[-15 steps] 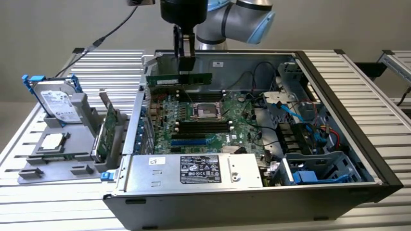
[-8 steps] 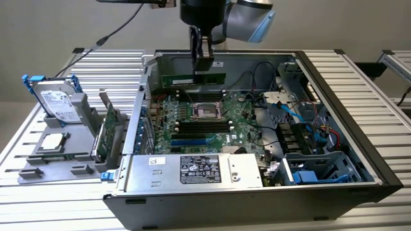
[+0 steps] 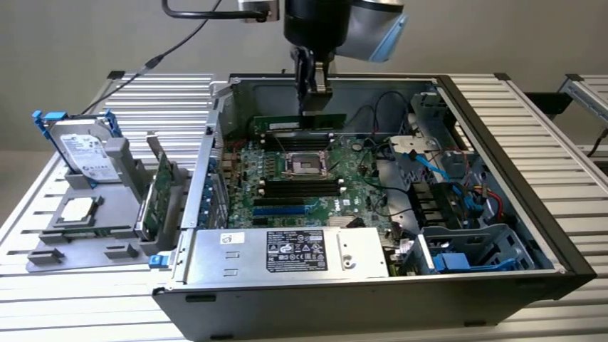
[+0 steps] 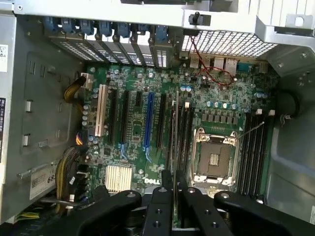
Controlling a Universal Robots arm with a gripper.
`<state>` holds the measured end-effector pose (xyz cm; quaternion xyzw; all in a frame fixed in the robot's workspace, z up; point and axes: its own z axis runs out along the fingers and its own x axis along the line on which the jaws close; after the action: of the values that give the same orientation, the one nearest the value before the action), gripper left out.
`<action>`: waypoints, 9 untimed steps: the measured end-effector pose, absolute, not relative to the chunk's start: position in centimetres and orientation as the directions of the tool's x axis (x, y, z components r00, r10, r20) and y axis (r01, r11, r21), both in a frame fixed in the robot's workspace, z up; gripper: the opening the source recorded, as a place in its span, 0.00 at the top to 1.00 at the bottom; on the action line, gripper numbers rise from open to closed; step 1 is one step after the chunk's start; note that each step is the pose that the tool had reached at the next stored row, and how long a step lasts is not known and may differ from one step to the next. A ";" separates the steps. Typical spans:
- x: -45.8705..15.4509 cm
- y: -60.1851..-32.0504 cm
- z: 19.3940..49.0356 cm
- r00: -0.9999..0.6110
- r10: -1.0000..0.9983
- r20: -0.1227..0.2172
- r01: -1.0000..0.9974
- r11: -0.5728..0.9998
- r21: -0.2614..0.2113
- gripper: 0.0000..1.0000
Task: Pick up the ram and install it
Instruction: 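Pick up the ram and move it above insertion slot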
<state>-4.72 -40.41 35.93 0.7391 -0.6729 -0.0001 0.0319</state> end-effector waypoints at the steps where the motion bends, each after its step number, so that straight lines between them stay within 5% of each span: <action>1: -4.6 -40.4 35.8 0.092 -0.995 0.043 -0.995 -0.090 0.047 0.86; 9: -4.1 -38.5 33.5 0.075 -0.996 0.043 -0.996 -0.073 0.047 0.86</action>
<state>-4.08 -38.45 33.49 0.7323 -0.6802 -0.0004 0.0319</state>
